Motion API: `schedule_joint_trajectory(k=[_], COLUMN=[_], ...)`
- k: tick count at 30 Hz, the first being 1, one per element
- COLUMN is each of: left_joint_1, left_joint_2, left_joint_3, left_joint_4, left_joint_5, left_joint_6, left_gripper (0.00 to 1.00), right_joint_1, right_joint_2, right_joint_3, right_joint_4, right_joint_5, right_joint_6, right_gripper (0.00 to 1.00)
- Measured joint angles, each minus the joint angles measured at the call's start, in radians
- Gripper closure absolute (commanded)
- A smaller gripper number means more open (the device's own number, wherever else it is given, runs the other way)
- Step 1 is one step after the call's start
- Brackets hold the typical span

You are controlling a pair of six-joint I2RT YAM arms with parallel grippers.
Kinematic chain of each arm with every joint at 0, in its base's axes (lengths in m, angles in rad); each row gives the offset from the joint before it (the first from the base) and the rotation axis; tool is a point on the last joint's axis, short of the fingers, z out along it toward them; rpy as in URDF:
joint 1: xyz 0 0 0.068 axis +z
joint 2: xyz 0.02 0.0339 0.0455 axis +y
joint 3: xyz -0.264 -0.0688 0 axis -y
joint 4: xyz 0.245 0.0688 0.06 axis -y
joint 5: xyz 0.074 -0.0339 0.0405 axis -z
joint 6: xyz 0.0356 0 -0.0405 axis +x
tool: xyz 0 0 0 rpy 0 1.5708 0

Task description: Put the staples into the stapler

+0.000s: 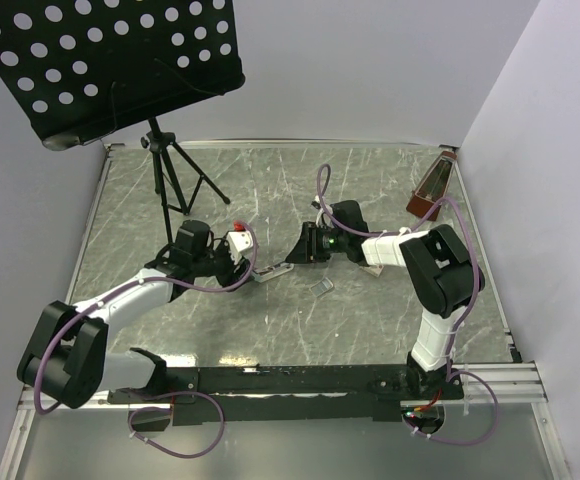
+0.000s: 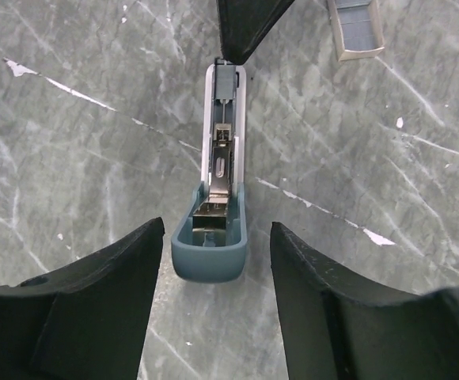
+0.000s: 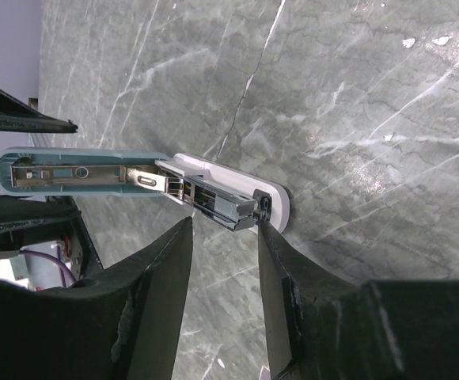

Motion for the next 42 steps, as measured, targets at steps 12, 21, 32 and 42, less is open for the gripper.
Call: schedule_joint_trajectory(k=[12, 21, 32, 42], left_joint_1=[0.0, -0.005, -0.028, -0.113], left_joint_2=[0.016, 0.02, 0.046, 0.202], left_joint_3=[0.031, 0.035, 0.094, 0.311], left_joint_4=[-0.002, -0.004, -0.079, -0.244], left_joint_5=[0.005, 0.023, -0.003, -0.079], left_joint_6=[0.008, 0.01, 0.009, 0.002], left_gripper=[0.53, 0.73, 0.88, 0.87], right_joint_1=[0.0, 0.0, 0.0, 0.005], right_joint_2=[0.002, 0.016, 0.051, 0.063], right_joint_3=[0.0, 0.014, 0.037, 0.053], right_joint_4=[0.0, 0.003, -0.001, -0.019], right_joint_5=[-0.001, -0.006, -0.012, -0.008], right_joint_6=[0.0, 0.011, 0.013, 0.002], right_gripper=[0.59, 0.62, 0.75, 0.76])
